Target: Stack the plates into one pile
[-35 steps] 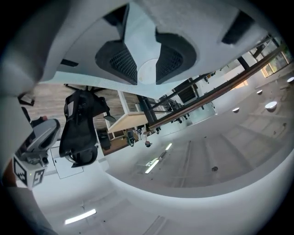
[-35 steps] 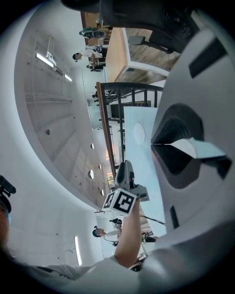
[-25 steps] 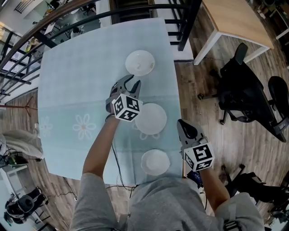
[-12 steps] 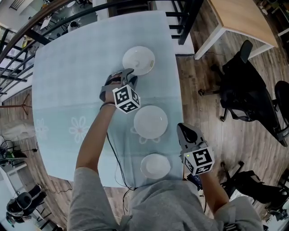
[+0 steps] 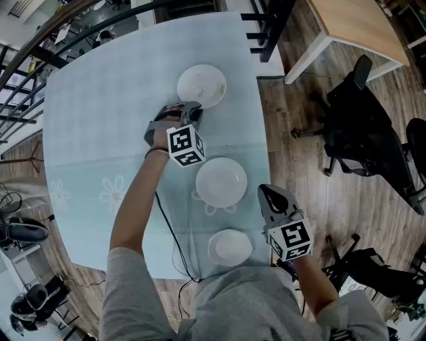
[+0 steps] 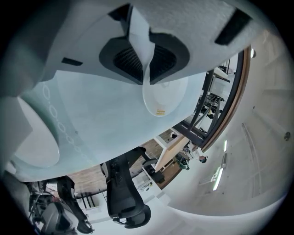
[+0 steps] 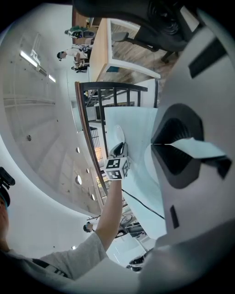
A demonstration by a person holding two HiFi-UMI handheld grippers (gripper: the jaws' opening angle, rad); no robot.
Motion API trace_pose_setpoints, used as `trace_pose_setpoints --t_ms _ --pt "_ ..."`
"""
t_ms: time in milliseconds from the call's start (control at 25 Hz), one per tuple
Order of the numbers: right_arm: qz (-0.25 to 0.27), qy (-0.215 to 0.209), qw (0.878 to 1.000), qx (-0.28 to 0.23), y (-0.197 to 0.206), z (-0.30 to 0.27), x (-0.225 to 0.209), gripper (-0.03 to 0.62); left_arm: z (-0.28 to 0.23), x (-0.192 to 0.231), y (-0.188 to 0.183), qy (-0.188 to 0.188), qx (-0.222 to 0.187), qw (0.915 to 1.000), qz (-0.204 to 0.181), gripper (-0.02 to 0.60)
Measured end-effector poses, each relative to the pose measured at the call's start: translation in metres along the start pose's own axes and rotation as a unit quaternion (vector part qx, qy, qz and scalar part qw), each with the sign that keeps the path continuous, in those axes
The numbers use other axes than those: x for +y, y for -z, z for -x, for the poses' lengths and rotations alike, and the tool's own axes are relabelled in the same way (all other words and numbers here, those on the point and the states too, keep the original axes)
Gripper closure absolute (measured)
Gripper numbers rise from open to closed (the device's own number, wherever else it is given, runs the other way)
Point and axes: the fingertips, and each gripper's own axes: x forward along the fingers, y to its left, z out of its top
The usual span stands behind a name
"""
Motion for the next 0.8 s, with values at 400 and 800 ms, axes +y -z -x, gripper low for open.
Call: trace_pose_setpoints --t_ms 400,800 --pt "0.002 0.01 1.0 -0.012 -0.007 0.006 0.0 0.568 0.016 0.014 -0.003 -0.058 0.001 0.9983 0.009 0.545" --pt "0.013 0.01 0.999 -0.04 -0.018 0.031 0.01 0.568 0.067 0.035 -0.014 -0.108 -0.021 0.9931 0.041 0.554"
